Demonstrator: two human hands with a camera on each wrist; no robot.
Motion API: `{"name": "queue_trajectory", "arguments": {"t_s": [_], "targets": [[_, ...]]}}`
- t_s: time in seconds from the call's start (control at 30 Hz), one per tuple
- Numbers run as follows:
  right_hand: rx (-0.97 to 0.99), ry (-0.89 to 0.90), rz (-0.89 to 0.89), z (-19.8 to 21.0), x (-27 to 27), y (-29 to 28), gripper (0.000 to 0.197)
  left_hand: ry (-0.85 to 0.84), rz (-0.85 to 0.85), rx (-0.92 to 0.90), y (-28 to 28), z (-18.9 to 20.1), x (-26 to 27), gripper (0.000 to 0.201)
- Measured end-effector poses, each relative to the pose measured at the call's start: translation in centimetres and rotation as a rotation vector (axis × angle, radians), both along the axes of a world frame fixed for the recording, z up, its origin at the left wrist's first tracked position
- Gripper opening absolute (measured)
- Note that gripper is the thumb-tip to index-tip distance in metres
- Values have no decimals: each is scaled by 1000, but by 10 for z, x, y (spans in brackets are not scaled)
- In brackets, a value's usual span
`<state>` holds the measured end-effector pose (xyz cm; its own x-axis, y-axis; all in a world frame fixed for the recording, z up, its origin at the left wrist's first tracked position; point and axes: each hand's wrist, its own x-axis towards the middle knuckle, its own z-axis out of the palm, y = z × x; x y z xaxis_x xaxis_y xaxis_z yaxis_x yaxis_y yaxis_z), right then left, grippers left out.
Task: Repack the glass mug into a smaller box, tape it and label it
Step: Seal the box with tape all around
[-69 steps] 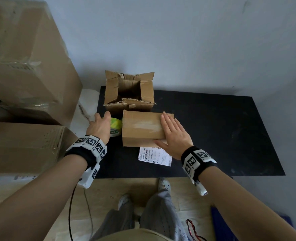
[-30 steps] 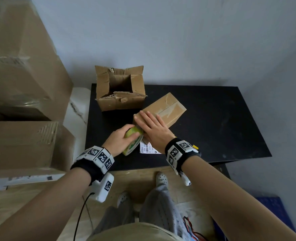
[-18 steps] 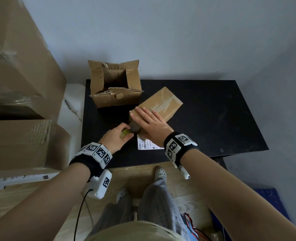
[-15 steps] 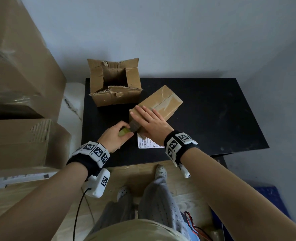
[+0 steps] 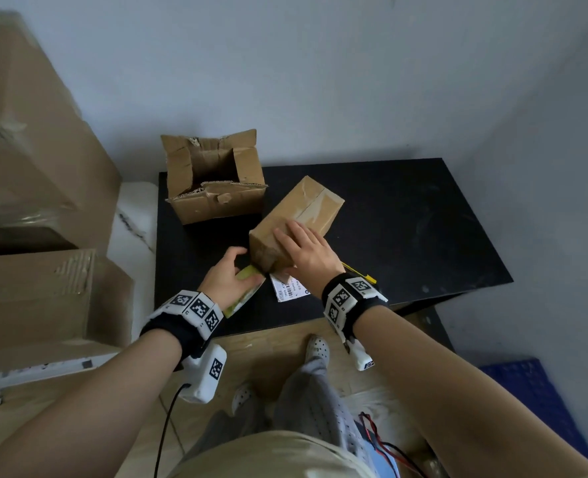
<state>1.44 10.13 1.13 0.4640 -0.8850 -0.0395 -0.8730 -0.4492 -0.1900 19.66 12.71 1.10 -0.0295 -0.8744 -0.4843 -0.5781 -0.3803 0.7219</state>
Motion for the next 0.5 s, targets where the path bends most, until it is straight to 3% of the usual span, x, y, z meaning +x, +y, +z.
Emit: {"name": "queue_trajectory", "arguments": {"t_s": [0.17,0.33,0.5], "targets": [[57,-33,-81,5,-16,3,69,24,-47,-43,3,1,-24,34],[92,-24,-119,6,-31,-11,81,122,52,-18,-4,-2,-52,35],[84,-39,-126,5,-45,-24,75,173,113,-10,-13,-4,-71,33]]}}
